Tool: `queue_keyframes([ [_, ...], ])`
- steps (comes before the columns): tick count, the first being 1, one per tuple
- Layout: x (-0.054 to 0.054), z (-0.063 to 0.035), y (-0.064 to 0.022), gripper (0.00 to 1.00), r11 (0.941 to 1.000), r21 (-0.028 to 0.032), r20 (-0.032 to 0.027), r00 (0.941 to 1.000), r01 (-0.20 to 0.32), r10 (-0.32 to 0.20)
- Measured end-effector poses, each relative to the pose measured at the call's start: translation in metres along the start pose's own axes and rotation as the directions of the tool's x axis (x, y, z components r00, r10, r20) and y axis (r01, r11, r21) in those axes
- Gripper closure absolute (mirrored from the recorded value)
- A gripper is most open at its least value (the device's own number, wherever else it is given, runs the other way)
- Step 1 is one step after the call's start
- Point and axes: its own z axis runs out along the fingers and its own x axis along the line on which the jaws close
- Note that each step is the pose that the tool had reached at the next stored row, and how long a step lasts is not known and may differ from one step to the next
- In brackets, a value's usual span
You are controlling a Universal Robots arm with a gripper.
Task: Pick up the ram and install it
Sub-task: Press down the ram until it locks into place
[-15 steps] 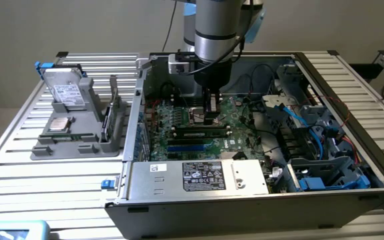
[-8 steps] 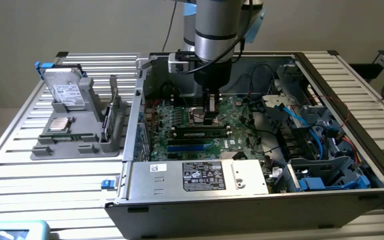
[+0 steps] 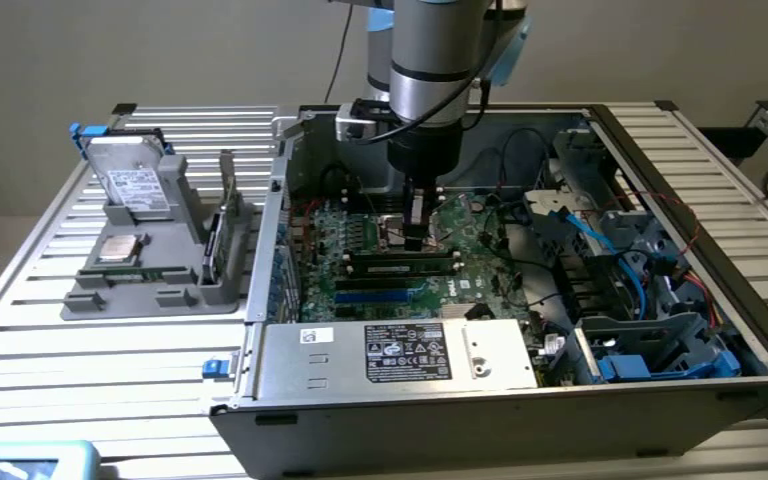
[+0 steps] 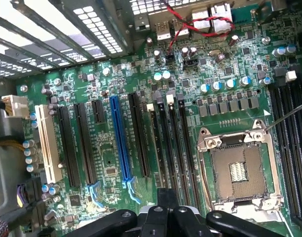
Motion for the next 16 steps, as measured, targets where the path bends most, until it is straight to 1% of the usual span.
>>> queue_keyframes([
  [1, 0.0000, 0.0000, 0.0000, 0.89, 1.0000, 0.0001, 0.0000, 1.0000, -0.010, 0.010],
  [5, 0.0000, 0.0000, 0.0000, 0.89, 0.9980, -0.0039, -0.0003, 0.9980, -0.063, 0.063],
  [9, 0.0000, 0.0001, 0.0000, 0.89, 0.9930, -0.0079, -0.0010, 0.9931, -0.118, 0.118],
  [12, 0.0000, 0.0000, 0.0000, 0.89, 0.9873, -0.0116, -0.0019, 0.9873, -0.159, 0.159],
  [16, 0.0000, 0.0000, 0.0000, 0.89, 0.9761, -0.0168, -0.0034, 0.9762, -0.217, 0.217],
])
